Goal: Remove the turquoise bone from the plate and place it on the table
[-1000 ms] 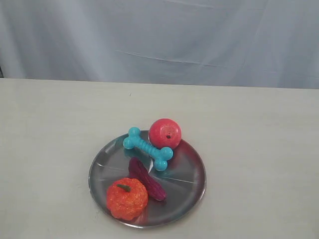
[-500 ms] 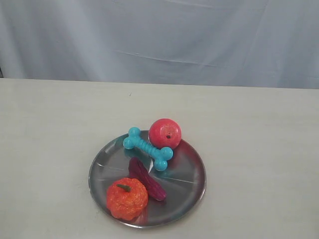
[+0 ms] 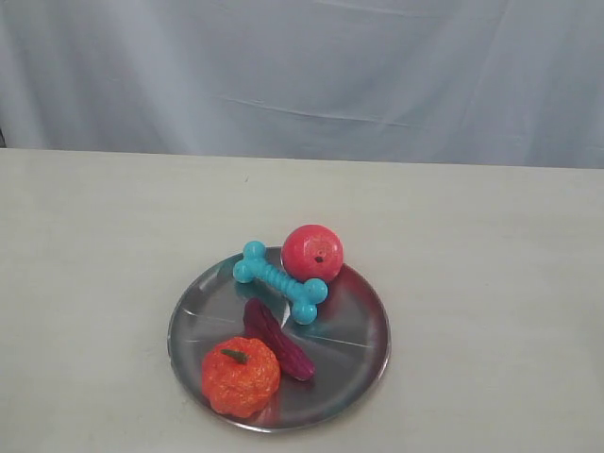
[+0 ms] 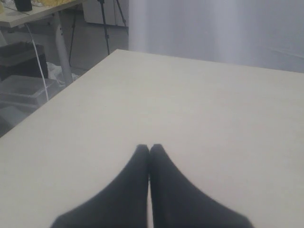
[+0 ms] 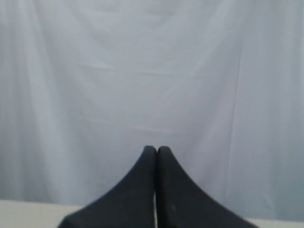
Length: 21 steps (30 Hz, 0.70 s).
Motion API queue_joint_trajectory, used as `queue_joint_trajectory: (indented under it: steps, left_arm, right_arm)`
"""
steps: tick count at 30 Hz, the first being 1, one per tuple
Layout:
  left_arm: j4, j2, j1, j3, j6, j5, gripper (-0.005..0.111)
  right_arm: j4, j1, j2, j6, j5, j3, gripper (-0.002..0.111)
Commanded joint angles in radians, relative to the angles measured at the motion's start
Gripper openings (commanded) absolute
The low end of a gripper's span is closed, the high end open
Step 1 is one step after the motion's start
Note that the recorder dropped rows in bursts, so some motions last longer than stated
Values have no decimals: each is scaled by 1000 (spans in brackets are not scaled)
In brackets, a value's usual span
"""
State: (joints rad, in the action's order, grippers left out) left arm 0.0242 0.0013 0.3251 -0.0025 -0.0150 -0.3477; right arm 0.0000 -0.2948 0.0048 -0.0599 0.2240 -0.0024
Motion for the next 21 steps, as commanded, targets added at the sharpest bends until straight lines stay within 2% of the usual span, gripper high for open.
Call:
queue_joint_trajectory:
  steps: [1, 3, 5, 7, 10, 14, 17, 19, 21]
  left_arm:
    - [1, -1, 2, 3, 4, 5, 0]
    - [1, -1, 2, 3, 4, 5, 0]
    - [1, -1, 2, 3, 4, 5, 0]
    - [1, -1, 2, 3, 4, 5, 0]
    - [1, -1, 2, 3, 4, 5, 0]
    - [1, -1, 2, 3, 4, 5, 0]
    - [1, -1, 2, 3, 4, 5, 0]
    - [1, -1, 2, 3, 4, 5, 0]
    - [1, -1, 2, 3, 4, 5, 0]
  right_arm:
    - [0, 0, -5, -39, 186, 2, 0]
    - [0, 0, -5, -77, 265, 2, 0]
    - [0, 0, -5, -214, 345, 2, 0]
    - [0, 0, -5, -399, 353, 2, 0]
    - [0, 0, -5, -448, 336, 2, 0]
    - [0, 0, 3, -471, 135, -93, 0]
    - [-54, 2, 179, -484, -33, -293, 0]
    - [-125, 36, 321, -494, -78, -429, 0]
    - [-239, 122, 477, -494, -152, -564, 0]
